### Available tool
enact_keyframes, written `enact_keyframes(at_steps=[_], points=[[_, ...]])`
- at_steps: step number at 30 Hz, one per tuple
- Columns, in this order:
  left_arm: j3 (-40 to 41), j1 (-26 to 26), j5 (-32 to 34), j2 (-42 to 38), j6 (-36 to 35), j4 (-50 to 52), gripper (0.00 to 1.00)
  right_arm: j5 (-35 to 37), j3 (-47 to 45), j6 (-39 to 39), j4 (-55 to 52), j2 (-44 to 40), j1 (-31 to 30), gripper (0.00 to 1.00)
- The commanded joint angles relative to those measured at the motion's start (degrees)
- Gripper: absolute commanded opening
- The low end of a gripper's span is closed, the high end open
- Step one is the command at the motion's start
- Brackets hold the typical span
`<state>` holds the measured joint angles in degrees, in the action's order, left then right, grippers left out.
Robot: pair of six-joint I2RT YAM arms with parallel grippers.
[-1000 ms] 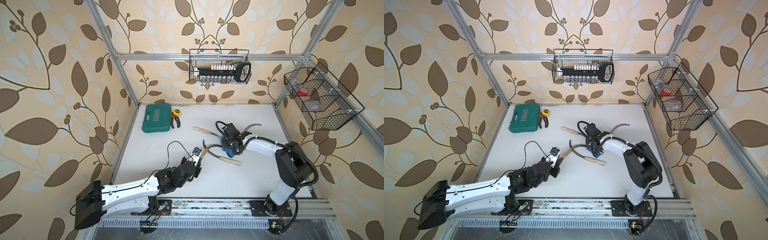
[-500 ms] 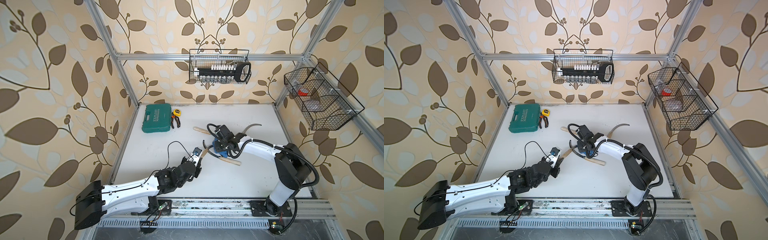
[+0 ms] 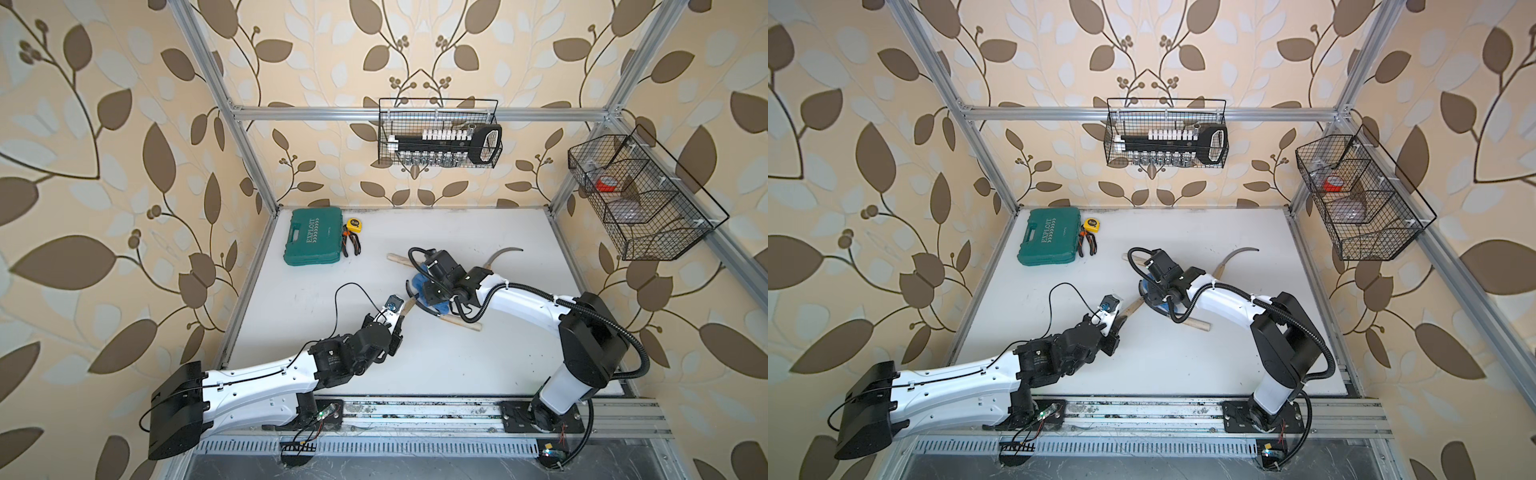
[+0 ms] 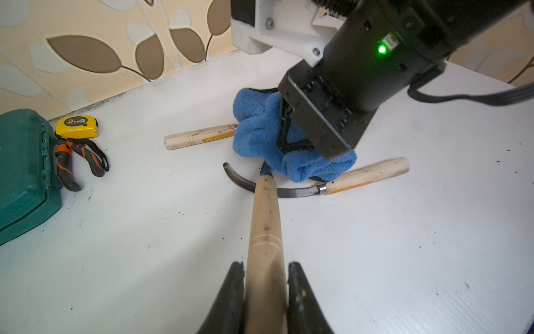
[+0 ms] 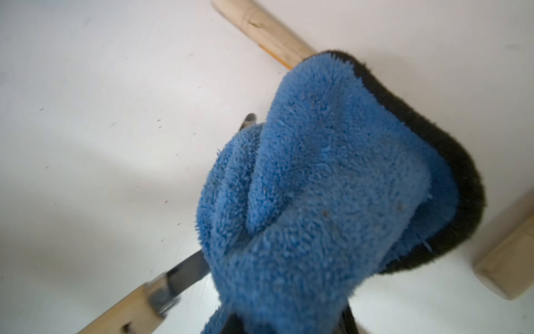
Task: Wipe small sickles with rags
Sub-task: Wipe the small sickle.
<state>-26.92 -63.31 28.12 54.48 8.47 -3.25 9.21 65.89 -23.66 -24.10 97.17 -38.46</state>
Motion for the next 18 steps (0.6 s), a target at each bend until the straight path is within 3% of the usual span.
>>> enact_keyframes(at_steps=[1, 7, 18], points=[[0.3, 0.0, -1.6, -1.7, -0.5, -2.6, 0.0, 2.0, -1.2, -0.9, -1.3, 3.2, 4.0, 0.0], [0.3, 0.0, -1.8, -1.9, -0.9, -2.7, 0.0, -0.8, -0.1, -0.2, -0.9, 5.8, 5.2, 0.0], [0.3, 0.0, -1.3, -1.9, -0.9, -2.8, 0.0, -4.0, 5.5, 1.1, -0.2, 2.5, -6.6, 0.0]])
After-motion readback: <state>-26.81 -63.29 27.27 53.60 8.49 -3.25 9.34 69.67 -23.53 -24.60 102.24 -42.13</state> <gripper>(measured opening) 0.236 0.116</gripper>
